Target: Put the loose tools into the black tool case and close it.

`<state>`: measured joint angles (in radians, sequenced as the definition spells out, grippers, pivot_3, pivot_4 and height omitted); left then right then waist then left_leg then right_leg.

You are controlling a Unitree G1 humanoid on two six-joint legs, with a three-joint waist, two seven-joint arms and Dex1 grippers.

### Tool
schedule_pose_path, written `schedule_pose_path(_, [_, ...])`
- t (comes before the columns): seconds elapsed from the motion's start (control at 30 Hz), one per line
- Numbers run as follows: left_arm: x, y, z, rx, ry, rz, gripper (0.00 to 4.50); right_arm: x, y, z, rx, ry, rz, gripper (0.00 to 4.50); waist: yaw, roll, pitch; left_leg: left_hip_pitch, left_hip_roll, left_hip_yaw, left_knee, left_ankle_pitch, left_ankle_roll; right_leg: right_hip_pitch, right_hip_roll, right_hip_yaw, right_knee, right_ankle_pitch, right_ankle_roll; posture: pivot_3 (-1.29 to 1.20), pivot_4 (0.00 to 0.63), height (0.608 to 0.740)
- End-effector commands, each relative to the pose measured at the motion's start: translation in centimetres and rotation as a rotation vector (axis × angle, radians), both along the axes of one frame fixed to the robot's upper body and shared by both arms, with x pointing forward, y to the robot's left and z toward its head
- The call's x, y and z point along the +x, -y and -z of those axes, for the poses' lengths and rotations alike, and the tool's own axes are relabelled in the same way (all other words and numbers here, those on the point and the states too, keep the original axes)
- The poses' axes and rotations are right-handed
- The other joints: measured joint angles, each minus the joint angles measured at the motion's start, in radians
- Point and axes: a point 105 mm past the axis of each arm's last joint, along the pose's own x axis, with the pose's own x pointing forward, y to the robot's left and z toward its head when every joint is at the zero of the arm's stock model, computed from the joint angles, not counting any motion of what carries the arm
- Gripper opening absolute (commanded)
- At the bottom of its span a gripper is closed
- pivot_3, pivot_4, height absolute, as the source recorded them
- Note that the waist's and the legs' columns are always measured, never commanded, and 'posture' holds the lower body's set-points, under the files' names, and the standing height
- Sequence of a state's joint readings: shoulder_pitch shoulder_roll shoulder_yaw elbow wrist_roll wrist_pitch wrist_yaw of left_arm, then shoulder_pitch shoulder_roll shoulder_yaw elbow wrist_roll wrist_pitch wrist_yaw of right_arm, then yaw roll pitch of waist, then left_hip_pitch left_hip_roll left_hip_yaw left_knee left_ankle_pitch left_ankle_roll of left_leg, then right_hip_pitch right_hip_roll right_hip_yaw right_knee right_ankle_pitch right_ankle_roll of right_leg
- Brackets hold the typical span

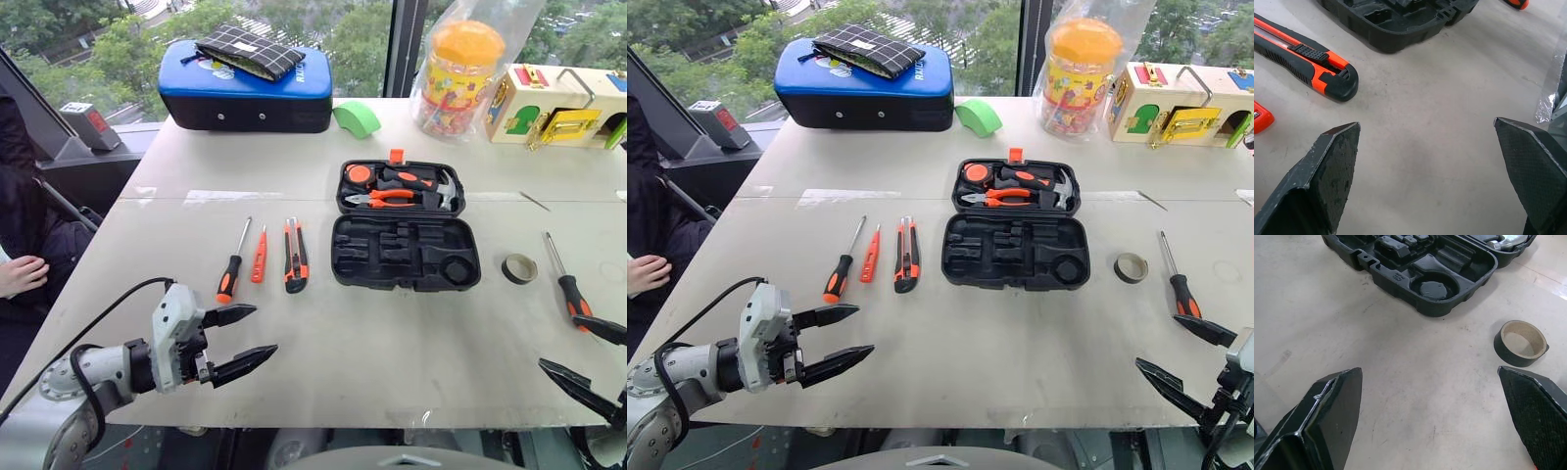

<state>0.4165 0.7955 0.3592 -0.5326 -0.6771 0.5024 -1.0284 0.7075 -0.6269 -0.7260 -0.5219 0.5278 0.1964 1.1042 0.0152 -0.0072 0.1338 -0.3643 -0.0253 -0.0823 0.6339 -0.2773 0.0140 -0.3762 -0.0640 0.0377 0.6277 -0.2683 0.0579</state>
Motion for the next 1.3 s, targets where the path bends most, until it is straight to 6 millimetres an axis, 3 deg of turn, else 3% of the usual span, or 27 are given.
schedule_pose_path(0.03, [0.8,0.6,-0.7,-0.011,0.081,-0.054,4.45,1.0,-0.6,-1.1,-0.017,0.065,-0.017,4.50,0.000,0.000,0.000,0.000,0.000,0.000,0.000,0.000,0.000,0.000,0.000,0.000,0.000,0.000,0.000,0.00,0.150,0.740])
schedule_pose_path(0.13, [3.3,0.6,-1.4,-0.063,0.151,-0.248,4.45,2.7,-2.9,-2.7,0.005,0.149,-0.066,4.50,0.000,0.001,0.000,0.000,-0.001,0.002,0.000,0.000,0.000,0.000,-0.001,0.002,-0.001,0.000,0.000,0.00,0.150,0.740])
schedule_pose_path(0.3, [5.3,0.1,-2.3,-0.095,0.191,-0.429,4.45,4.0,-5.0,-4.5,0.060,0.207,-0.135,4.50,0.001,-0.003,-0.002,-0.001,-0.001,0.000,0.002,0.000,0.000,0.000,0.000,0.000,0.000,0.003,0.003,0.00,0.150,0.740])
schedule_pose_path(0.43, [7.7,-0.8,-3.1,-0.043,0.220,-0.619,4.45,4.8,-8.2,-7.3,0.135,0.264,-0.301,4.50,0.000,-0.003,-0.002,-0.001,-0.001,-0.001,0.002,0.000,0.000,0.000,0.001,-0.001,0.000,0.003,0.004,0.00,0.150,0.740])
schedule_pose_path(0.57, [9.3,-2.2,-3.4,-0.010,0.212,-0.750,4.45,5.2,-10.3,-8.3,0.123,0.271,-0.436,4.50,-0.001,-0.004,-0.002,0.000,-0.002,-0.001,0.002,0.000,0.000,0.001,0.003,-0.005,0.001,0.003,0.004,0.00,0.150,0.740])
schedule_pose_path(0.8, [9.1,-5.4,-1.8,0.158,0.148,-0.869,4.45,5.0,-10.9,-8.0,0.120,0.224,-0.530,4.50,0.000,-0.004,-0.002,-0.002,-0.003,-0.003,0.002,0.000,0.001,0.000,0.004,-0.007,0.000,0.003,0.004,0.00,0.150,0.740])
schedule_pose_path(0.93, [8.3,-5.5,0.6,0.215,0.055,-0.833,4.45,4.8,-10.8,-7.3,0.103,0.217,-0.537,4.50,-0.001,-0.004,-0.002,-0.001,-0.003,-0.002,0.002,0.000,0.001,0.000,0.001,-0.007,0.001,0.003,0.004,0.00,0.150,0.740])
schedule_pose_path(1.03, [8.0,-5.6,2.0,0.241,0.019,-0.815,3.58,4.8,-10.7,-7.1,0.099,0.217,-0.532,4.50,0.001,-0.004,-0.002,-0.001,-0.003,-0.003,0.002,0.000,0.001,0.000,0.001,-0.008,0.001,0.003,0.004,0.00,0.150,0.740])
schedule_pose_path(1.17, [7.9,-6.1,2.9,0.257,0.014,-0.818,1.63,4.7,-10.6,-6.9,0.097,0.218,-0.518,4.50,-0.001,-0.004,-0.003,-0.001,-0.004,-0.003,0.002,0.000,0.001,0.000,-0.001,-0.008,0.001,0.003,0.003,0.00,0.150,0.740])
schedule_pose_path(1.23, [8.1,-5.7,2.0,0.202,0.065,-0.786,0.75,4.7,-10.4,-6.8,0.098,0.215,-0.501,4.50,0.000,-0.003,-0.003,-0.001,-0.003,-0.003,0.002,0.000,0.000,0.000,-0.001,-0.007,0.001,0.003,0.003,0.00,0.150,0.740])
schedule_pose_path(1.3, [8.9,-4.6,-0.8,0.065,0.155,-0.711,0.79,4.8,-10.0,-6.6,0.100,0.206,-0.472,4.50,0.001,-0.004,-0.003,-0.001,-0.003,-0.003,0.002,0.000,0.000,0.000,-0.002,-0.007,0.001,0.003,0.003,0.00,0.150,0.740])
